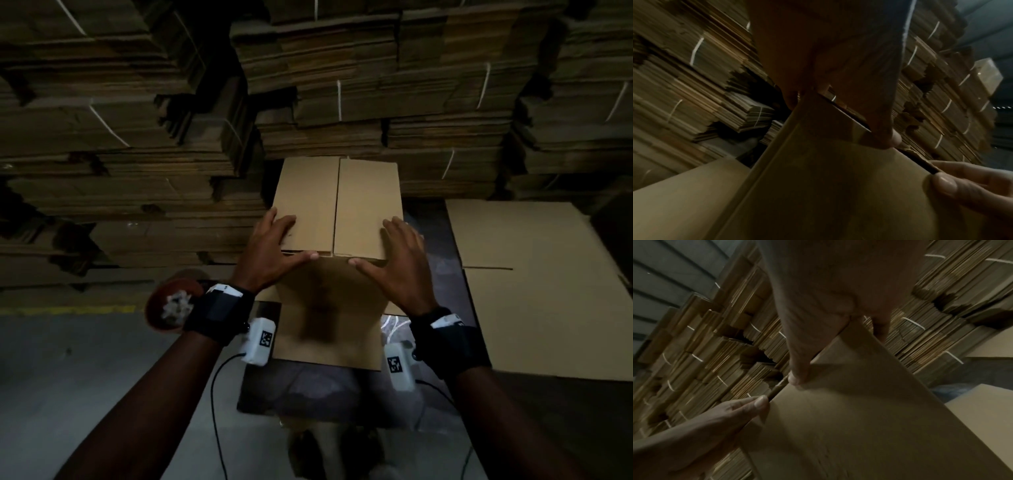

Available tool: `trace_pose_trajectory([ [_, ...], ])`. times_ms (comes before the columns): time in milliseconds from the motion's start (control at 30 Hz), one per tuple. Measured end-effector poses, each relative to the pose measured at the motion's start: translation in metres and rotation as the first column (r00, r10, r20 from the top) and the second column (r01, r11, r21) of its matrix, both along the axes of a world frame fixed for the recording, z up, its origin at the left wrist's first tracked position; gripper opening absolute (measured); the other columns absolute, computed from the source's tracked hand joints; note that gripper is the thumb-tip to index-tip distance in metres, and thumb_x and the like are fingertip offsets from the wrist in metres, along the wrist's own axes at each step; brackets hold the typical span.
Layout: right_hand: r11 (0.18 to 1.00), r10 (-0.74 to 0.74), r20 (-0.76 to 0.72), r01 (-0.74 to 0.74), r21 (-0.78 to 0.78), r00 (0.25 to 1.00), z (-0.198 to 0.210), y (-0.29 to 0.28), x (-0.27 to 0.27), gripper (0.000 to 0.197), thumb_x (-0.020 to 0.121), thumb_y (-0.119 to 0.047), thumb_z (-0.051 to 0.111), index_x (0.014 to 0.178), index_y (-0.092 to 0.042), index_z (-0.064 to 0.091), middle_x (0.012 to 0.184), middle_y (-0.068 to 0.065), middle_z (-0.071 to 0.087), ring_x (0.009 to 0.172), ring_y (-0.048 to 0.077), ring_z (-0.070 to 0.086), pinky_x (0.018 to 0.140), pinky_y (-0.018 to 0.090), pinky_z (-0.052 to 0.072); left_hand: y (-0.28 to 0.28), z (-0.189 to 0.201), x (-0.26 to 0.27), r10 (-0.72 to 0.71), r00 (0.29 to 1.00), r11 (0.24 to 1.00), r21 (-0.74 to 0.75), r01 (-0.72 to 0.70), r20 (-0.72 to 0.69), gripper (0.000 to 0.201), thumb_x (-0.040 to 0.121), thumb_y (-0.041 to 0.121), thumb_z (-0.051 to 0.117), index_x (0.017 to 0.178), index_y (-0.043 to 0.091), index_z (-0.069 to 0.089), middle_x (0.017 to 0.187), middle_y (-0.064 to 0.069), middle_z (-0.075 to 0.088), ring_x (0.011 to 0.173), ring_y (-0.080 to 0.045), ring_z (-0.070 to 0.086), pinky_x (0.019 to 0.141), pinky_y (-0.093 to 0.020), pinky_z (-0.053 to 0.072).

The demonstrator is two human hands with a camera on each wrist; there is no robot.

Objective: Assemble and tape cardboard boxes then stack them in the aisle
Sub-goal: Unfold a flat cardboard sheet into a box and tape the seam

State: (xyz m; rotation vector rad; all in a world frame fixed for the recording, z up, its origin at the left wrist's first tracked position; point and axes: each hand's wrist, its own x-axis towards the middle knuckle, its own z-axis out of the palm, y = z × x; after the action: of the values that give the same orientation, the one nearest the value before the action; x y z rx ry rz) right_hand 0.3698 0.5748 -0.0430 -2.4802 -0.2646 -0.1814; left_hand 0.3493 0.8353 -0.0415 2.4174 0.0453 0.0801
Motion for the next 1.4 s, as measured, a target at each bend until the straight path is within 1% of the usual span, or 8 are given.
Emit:
trace_pose_trajectory([
  [267, 0.883, -0.011, 0.062, -0.019, 0.469, 0.998, 0.006, -0.028, 0.011, 0.067, 0.093, -0.064, 0.054, 0.147, -0.026, 0.046, 0.137, 0.001, 0.06, 0.118, 0.01, 0.059, 0.092, 0.028, 0.056, -0.011, 0.005, -0.009, 0.199, 0.978, 0.917, -0.361, -0.167, 0.054, 0.07, 0.09, 0.058, 0.061, 0.149, 0.024, 0.045, 0.157, -0.003, 0.042, 0.141, -0.013, 0.04, 0.115, -0.043, 0.04],
  [467, 0.643, -0.294, 0.039, 0.167, 0.748, 0.955, 0.009, -0.054, 0.014, 0.067, 0.102, -0.022, 0.058, 0.157, -0.022, 0.021, 0.145, 0.009, 0.053, 0.114, 0.001, 0.063, 0.087, 0.016, 0.054, -0.028, 0.018, -0.02, 0.603, 0.775, 0.748, -0.471, -0.468, 0.187, 0.044, 0.11, 0.041, 0.029, 0.089, 0.017, 0.059, 0.079, 0.004, 0.059, 0.065, -0.004, 0.053, 0.07, -0.03, 0.043],
  [600, 0.719, -0.471, -0.09, 0.441, 0.538, 0.878, 0.013, -0.076, 0.02, 0.088, 0.085, -0.011, 0.069, 0.157, -0.022, 0.02, 0.159, 0.018, 0.022, 0.139, 0.037, 0.039, 0.108, 0.042, 0.042, -0.011, 0.018, -0.017, 0.694, 0.585, 0.718, -0.461, -0.522, 0.419, 0.054, 0.106, 0.025, 0.046, 0.154, 0.009, 0.026, 0.146, 0.0, 0.042, 0.121, 0.0, 0.047, 0.096, -0.008, 0.042],
  [667, 0.867, -0.475, -0.083, 0.482, 0.127, 0.876, 0.013, -0.08, 0.027, 0.073, 0.083, -0.017, 0.068, 0.147, -0.024, 0.035, 0.163, 0.016, 0.012, 0.147, 0.037, 0.017, 0.114, 0.062, 0.024, 0.006, 0.012, -0.014, 0.657, 0.539, 0.725, -0.246, -0.643, 0.527, 0.064, 0.098, 0.013, 0.053, 0.156, 0.012, 0.025, 0.159, -0.013, 0.026, 0.141, -0.017, 0.035, 0.113, -0.027, 0.036],
  [833, 0.998, -0.046, -0.159, 0.052, 0.037, 0.986, 0.03, -0.065, 0.056, 0.033, 0.099, -0.021, 0.058, 0.129, -0.006, 0.062, 0.131, 0.018, 0.063, 0.12, 0.033, 0.057, 0.094, 0.035, 0.042, 0.012, 0.003, -0.004, 0.536, 0.83, 0.761, 0.336, -0.555, 0.155, 0.049, 0.095, 0.049, 0.049, 0.136, 0.022, 0.056, 0.157, -0.015, 0.032, 0.148, -0.038, 0.019, 0.116, -0.067, 0.011],
  [1000, 1.0, 0.03, -0.335, -0.031, 0.003, 0.942, 0.044, -0.024, 0.084, 0.058, 0.106, -0.053, 0.038, 0.158, -0.028, 0.027, 0.155, 0.01, 0.047, 0.138, 0.031, 0.047, 0.108, 0.04, 0.037, 0.001, -0.014, -0.002, 0.251, 0.938, 0.948, -0.133, -0.288, -0.237, 0.098, 0.088, 0.079, 0.045, 0.159, 0.019, 0.015, 0.167, -0.008, 0.018, 0.151, -0.028, 0.022, 0.12, -0.047, 0.023],
  [1133, 1.0, 0.001, -0.368, -0.001, -0.001, 0.93, 0.038, -0.018, 0.092, 0.055, 0.109, -0.04, 0.032, 0.162, -0.038, 0.014, 0.156, 0.01, 0.046, 0.136, 0.028, 0.048, 0.106, 0.032, 0.034, 0.015, -0.025, 0.006, 0.213, 0.956, 0.893, -0.356, -0.274, -0.201, 0.101, 0.082, 0.079, 0.052, 0.159, 0.021, 0.023, 0.164, -0.004, 0.028, 0.149, -0.024, 0.03, 0.119, -0.041, 0.028],
  [1400, 0.997, -0.029, -0.267, 0.047, 0.061, 0.963, 0.02, -0.017, 0.056, 0.055, 0.111, -0.036, 0.034, 0.163, -0.025, 0.018, 0.163, 0.0, 0.035, 0.145, 0.018, 0.038, 0.103, 0.021, 0.027, 0.044, -0.027, 0.049, 0.423, 0.901, 0.906, -0.064, -0.419, 0.094, 0.066, 0.087, 0.07, 0.058, 0.136, 0.025, 0.055, 0.148, -0.01, 0.031, 0.134, -0.034, 0.036, 0.102, -0.048, 0.042],
])
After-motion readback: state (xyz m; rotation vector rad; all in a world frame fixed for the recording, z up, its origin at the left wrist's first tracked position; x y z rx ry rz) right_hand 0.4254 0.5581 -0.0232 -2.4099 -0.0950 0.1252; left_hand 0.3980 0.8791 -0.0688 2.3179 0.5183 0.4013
